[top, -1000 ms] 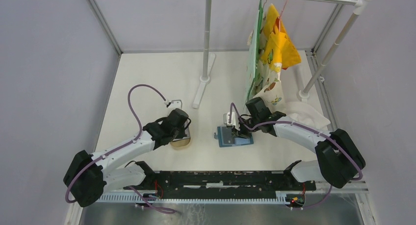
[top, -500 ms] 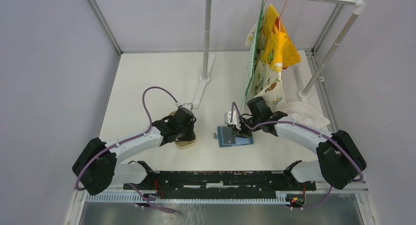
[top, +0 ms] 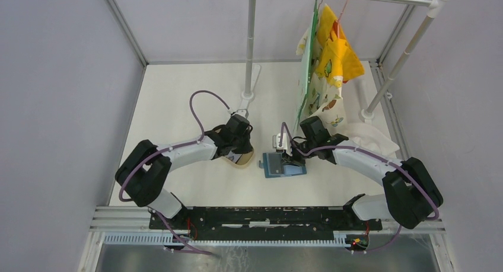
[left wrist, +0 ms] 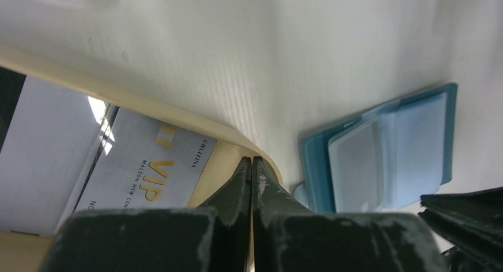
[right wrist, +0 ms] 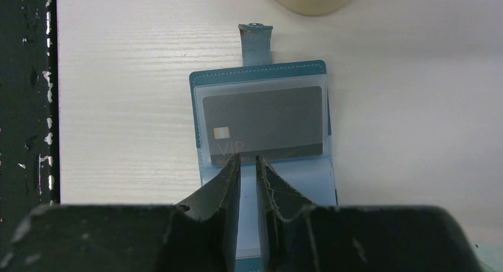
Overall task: Put the credit cards into the card holder
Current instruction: Pick up the credit card from the storage box.
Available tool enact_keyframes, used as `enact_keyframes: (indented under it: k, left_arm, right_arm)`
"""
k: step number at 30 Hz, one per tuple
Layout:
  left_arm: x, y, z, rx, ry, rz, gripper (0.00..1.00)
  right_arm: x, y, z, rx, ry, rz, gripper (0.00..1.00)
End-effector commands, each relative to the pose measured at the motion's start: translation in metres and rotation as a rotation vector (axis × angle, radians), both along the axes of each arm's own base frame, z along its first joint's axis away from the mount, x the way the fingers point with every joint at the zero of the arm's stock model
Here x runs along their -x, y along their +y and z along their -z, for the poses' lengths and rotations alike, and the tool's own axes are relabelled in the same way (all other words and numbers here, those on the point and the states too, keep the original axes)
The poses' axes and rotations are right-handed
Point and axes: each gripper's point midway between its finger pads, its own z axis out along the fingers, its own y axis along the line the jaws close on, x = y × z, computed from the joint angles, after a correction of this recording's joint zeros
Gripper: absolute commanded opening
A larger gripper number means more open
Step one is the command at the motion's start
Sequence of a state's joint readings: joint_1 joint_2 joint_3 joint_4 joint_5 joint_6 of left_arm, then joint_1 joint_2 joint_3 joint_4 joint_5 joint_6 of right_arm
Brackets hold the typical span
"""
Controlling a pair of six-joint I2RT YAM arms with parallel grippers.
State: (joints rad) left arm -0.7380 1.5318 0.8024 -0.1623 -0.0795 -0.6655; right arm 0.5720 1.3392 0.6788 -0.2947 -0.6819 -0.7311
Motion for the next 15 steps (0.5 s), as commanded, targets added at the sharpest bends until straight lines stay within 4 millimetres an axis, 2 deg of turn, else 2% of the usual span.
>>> enact_keyframes:
  k: [1,4,8,11,15]
  left_arm:
    - [-0.045,-0.023,-0.032,0.106,-0.111,-0.063,0.02]
    - [-0.051,-0.023,-0.033,0.087,-0.122,-0.041,0.03]
    - [-0.040,-0.009,-0.047,0.050,-0.169,0.006,0.06]
    - [-0.030,0.019,-0.054,-0.019,-0.215,-0.014,0.29]
    - [-0.019,0.046,-0.053,-0.117,-0.235,-0.005,0.50]
  right_arm:
    - [-0.005,0.006,-0.019,-0.054,-0.042,-0.019,0.21]
    - [-0.006,0.005,-0.020,-0.056,-0.043,-0.016,0.21]
    - [-0.006,0.004,-0.021,-0.062,-0.047,-0.014,0.21]
    - [-0.006,0.005,-0.021,-0.064,-0.044,-0.017,0.21]
    - [-0.005,0.005,-0.018,-0.059,-0.030,-0.018,0.21]
